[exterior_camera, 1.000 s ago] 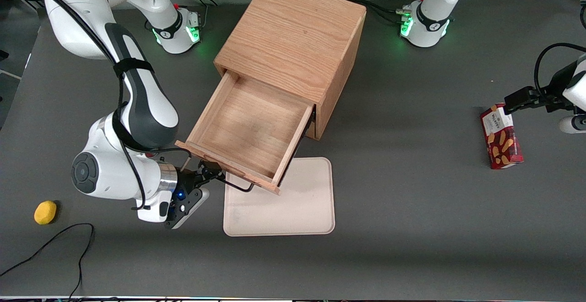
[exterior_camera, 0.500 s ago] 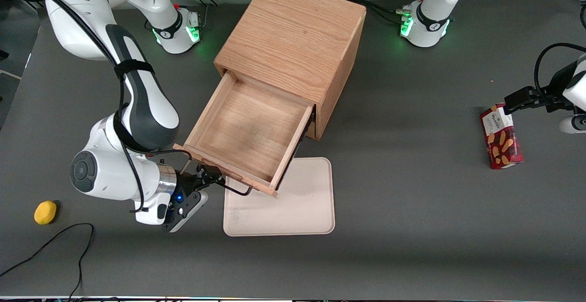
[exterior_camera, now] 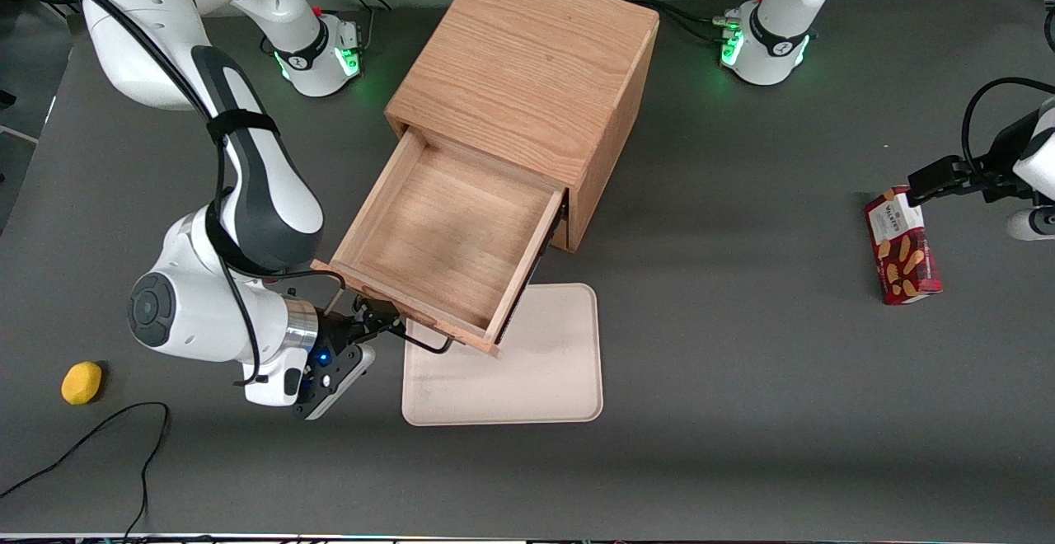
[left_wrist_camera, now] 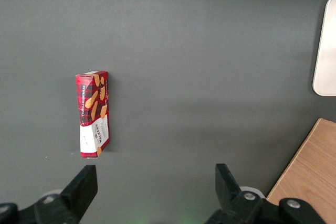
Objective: Open upper drawer
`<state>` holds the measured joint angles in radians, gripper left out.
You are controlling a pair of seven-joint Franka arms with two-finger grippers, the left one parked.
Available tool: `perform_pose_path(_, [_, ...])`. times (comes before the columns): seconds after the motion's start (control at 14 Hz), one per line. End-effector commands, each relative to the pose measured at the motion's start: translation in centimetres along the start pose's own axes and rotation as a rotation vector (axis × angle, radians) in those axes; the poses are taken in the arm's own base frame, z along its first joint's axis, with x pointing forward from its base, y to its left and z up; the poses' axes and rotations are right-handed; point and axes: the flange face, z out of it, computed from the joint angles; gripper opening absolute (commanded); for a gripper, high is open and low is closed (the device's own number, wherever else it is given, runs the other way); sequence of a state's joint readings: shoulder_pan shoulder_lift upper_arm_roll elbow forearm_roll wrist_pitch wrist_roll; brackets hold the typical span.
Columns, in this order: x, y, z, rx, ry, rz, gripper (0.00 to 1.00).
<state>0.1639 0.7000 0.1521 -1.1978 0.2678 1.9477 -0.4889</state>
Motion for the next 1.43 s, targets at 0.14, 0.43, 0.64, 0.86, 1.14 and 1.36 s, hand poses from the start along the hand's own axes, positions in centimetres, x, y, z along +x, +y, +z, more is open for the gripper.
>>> perform_pose_path(0.14, [0.3,2.6,-1.1,-0.035,0.058,0.005,1.00])
perform_pose_path(0.43, [0.2,3.1,-1.5,-0.040,0.064,0.010,1.00])
perform_pose_path(0.64, [0.3,2.9,-2.1,-0.044,0.072,0.010,1.00])
perform_pose_path(0.86, [0.5,2.2,-3.3,-0.041,0.072,0.004,1.00])
perform_pose_path(1.14, [0.4,1.6,-4.3,-0.019,0.037,0.002,1.00])
perform_pose_path(1.36, [0.3,0.8,-5.7,-0.004,0.011,-0.006,1.00])
